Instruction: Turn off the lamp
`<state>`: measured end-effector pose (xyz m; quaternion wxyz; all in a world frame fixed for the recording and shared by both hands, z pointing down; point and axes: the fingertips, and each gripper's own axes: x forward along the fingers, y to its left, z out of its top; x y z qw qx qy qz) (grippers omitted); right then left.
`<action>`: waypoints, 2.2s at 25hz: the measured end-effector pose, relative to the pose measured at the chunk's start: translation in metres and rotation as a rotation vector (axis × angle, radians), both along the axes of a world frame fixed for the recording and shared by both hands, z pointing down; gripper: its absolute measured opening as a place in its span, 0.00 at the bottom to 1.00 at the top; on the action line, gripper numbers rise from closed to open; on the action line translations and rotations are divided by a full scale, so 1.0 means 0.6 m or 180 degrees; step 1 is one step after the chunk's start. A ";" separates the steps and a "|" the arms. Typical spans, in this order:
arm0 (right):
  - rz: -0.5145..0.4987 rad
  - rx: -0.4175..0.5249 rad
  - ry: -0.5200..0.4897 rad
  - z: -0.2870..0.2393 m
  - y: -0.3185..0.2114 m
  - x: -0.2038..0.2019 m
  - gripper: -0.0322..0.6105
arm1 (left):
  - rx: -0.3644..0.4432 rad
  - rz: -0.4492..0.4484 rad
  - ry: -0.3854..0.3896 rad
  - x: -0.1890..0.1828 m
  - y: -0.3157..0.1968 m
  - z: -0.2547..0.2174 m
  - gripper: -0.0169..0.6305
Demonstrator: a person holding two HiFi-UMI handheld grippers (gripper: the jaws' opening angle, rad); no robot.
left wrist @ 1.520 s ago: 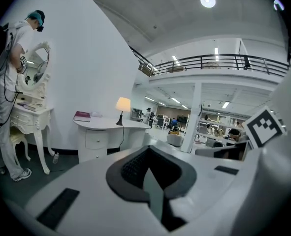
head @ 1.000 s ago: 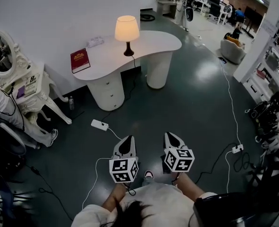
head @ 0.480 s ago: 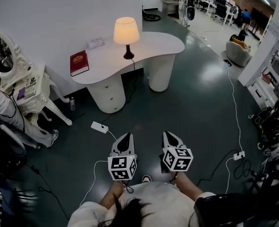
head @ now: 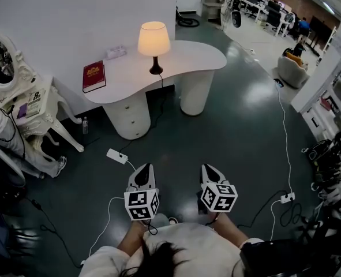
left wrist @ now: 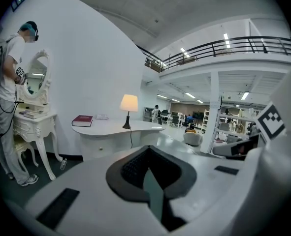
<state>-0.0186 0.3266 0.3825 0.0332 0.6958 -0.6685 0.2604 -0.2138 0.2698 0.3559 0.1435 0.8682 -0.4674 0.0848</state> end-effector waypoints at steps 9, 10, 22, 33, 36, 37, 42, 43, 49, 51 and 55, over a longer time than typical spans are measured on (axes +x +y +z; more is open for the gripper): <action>-0.0040 -0.0089 -0.0018 0.023 -0.032 0.007 0.05 | -0.0070 -0.0047 -0.0039 -0.002 -0.034 0.021 0.04; -0.0039 -0.0083 -0.0016 0.024 -0.040 0.007 0.05 | -0.0081 -0.0039 -0.0008 0.002 -0.043 0.021 0.04; -0.0157 0.0003 0.0159 0.000 -0.202 0.033 0.05 | 0.0037 -0.0046 0.0219 0.064 -0.205 0.005 0.04; -0.0287 -0.0015 0.0149 -0.001 -0.344 0.036 0.05 | 0.0024 -0.0099 0.0187 0.082 -0.338 0.004 0.04; -0.0306 -0.0029 0.0144 0.001 -0.385 0.040 0.05 | 0.0023 -0.0088 0.0167 0.090 -0.374 0.004 0.04; -0.0318 -0.0029 0.0147 0.000 -0.401 0.040 0.05 | 0.0030 -0.0087 0.0160 0.091 -0.387 0.003 0.04; -0.0382 -0.0007 0.0159 -0.008 -0.481 0.041 0.05 | 0.0056 -0.0121 0.0156 0.095 -0.462 -0.002 0.04; -0.0394 0.0000 0.0166 -0.009 -0.495 0.042 0.05 | 0.0065 -0.0127 0.0162 0.096 -0.475 -0.003 0.04; -0.0431 -0.0001 0.0211 -0.006 -0.565 0.047 0.05 | 0.0056 -0.0160 0.0222 0.106 -0.546 0.004 0.04; -0.0440 -0.0042 0.0232 0.000 -0.578 0.050 0.05 | 0.0023 -0.0154 0.0237 0.112 -0.560 0.012 0.04; -0.0482 -0.0150 0.0265 0.015 -0.598 0.050 0.05 | -0.0104 -0.0152 0.0271 0.120 -0.575 0.036 0.04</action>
